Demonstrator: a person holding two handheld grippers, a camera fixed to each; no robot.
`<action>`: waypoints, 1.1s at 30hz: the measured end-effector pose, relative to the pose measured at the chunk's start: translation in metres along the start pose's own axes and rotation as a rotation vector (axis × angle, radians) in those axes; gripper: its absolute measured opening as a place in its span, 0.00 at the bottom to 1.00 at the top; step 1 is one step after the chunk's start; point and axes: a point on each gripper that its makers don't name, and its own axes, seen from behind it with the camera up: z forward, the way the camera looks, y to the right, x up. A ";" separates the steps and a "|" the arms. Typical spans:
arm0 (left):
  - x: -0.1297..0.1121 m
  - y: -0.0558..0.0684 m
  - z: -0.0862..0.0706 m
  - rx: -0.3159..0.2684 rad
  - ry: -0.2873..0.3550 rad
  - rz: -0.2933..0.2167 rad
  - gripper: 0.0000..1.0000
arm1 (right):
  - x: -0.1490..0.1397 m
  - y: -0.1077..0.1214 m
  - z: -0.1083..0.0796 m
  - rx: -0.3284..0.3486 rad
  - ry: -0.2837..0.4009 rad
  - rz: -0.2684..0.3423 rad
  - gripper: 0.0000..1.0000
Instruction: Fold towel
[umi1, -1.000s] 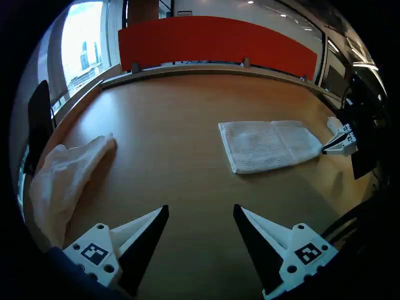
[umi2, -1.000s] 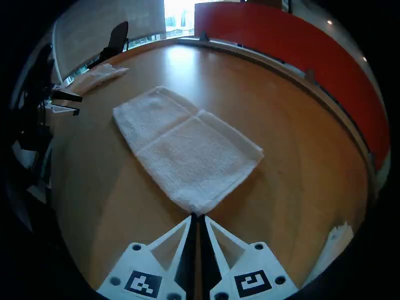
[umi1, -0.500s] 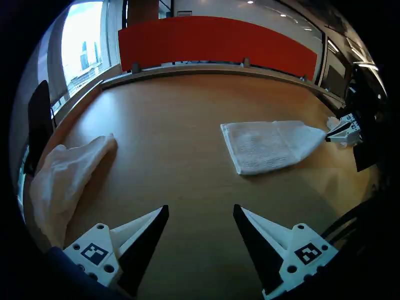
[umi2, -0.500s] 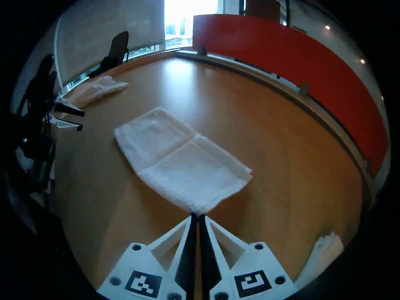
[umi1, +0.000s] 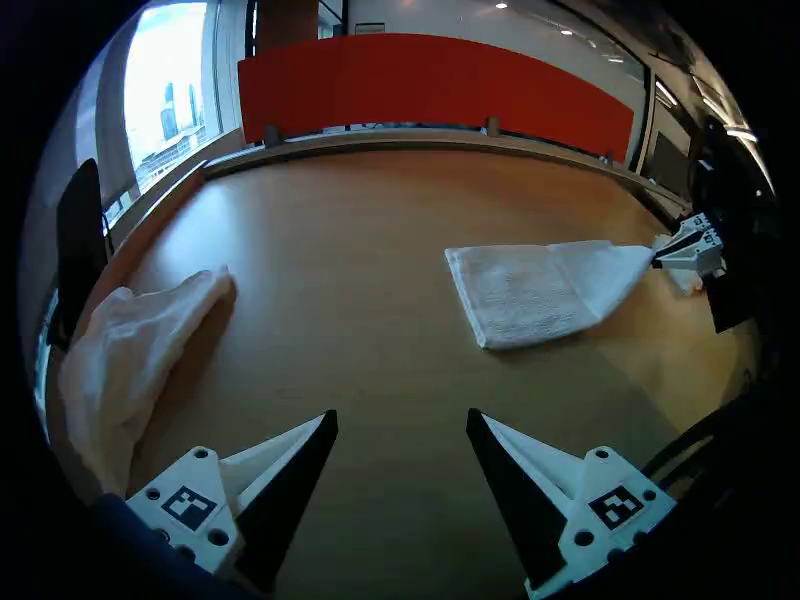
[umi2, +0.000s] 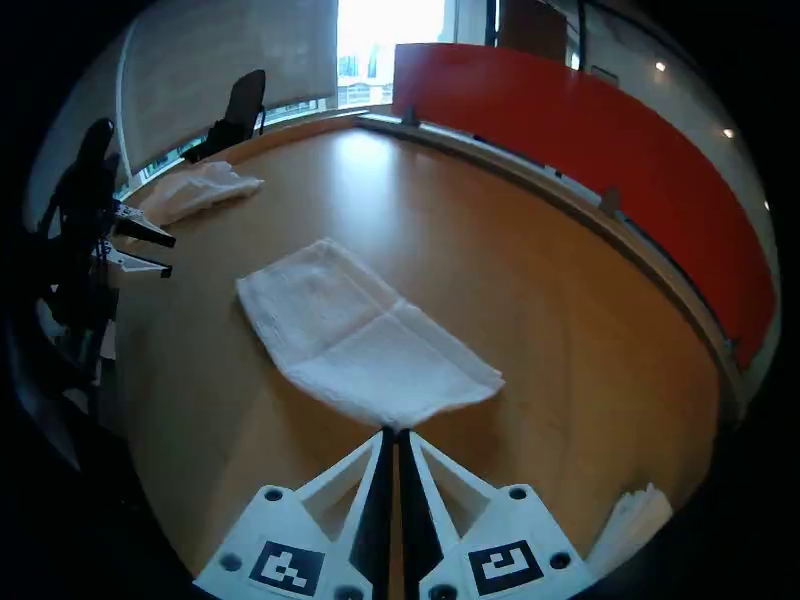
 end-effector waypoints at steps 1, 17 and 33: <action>0.000 0.001 0.000 -0.001 0.002 0.000 0.96 | 0.004 0.000 0.000 0.002 0.004 -0.005 0.03; -0.006 0.009 -0.004 -0.008 0.040 -0.040 0.96 | 0.068 -0.012 0.010 0.058 0.032 -0.116 0.03; -0.014 0.009 -0.007 -0.018 0.073 -0.067 0.96 | 0.107 -0.039 0.034 0.162 -0.011 -0.247 0.03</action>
